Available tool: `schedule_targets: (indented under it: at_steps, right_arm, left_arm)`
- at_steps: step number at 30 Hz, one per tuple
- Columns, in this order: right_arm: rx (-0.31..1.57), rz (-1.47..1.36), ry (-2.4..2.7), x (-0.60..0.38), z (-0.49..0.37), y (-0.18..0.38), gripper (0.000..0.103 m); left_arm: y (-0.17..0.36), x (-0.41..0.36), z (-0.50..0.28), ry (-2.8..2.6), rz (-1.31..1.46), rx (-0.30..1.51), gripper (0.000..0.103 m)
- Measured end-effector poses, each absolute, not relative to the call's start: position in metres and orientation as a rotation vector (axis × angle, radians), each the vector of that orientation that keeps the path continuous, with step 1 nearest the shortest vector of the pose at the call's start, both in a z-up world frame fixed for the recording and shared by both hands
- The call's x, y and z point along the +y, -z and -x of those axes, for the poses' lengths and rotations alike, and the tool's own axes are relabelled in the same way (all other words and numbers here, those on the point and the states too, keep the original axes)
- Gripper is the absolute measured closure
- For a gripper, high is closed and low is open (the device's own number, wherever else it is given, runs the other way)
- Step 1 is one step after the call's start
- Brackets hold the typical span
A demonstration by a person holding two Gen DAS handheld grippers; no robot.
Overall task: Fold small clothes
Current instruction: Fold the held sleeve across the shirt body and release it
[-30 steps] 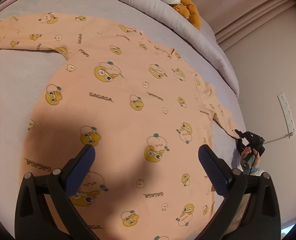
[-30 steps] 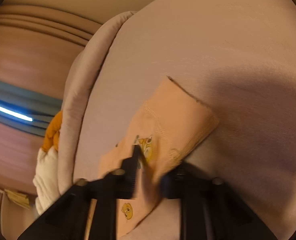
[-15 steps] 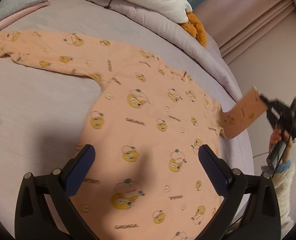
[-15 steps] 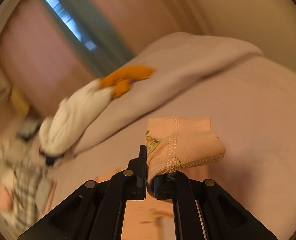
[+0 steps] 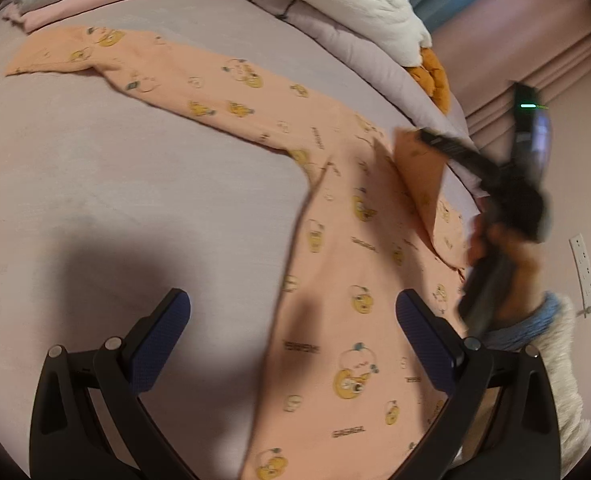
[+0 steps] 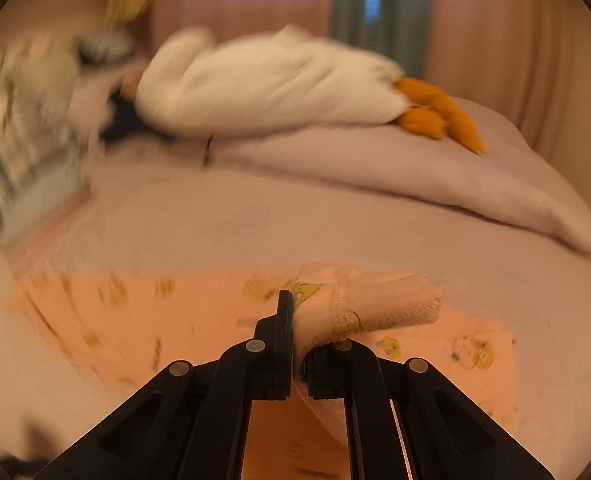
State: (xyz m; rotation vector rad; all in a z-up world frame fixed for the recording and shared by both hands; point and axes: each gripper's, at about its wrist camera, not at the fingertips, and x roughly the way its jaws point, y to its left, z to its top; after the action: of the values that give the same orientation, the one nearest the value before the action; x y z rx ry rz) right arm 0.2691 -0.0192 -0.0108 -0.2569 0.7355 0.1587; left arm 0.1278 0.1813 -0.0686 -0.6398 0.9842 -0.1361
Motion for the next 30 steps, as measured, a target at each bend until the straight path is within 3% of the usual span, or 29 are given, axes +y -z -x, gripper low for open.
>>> schedule_targets:
  at_steps: [5,6,7,12,16,20,30]
  right_arm:
    - [0.811,0.486,-0.160,0.015,-0.278,0.058,0.092]
    - [0.830,0.532,-0.148,0.021,-0.280,0.065,0.080]
    - [0.839,0.571,-0.141,0.023,-0.278,0.068,0.060]
    - [0.768,0.621,-0.331,0.021,-0.242,0.051,0.043]
    - [0.721,0.449,-0.539,-0.015,-0.211,0.015,0.043]
    - [0.707,0.337,-0.415,-0.079,-0.205,0.001,0.043]
    - [0.857,0.172,-0.010,-0.231,-0.192,0.043,0.043]
  left_arm:
    - [0.072,0.188,-0.129,0.114,0.641,0.991,0.000]
    - [0.073,0.189,-0.130,0.113,0.647,0.992,0.000]
    - [0.074,0.191,-0.130,0.114,0.652,0.991,0.000]
    - [0.076,0.191,-0.130,0.111,0.665,0.988,0.000]
    - [0.075,0.193,-0.127,0.103,0.676,0.983,0.000]
    - [0.073,0.197,-0.117,0.108,0.691,0.971,0.000]
    - [0.076,0.208,-0.100,0.064,0.698,0.977,0.000]
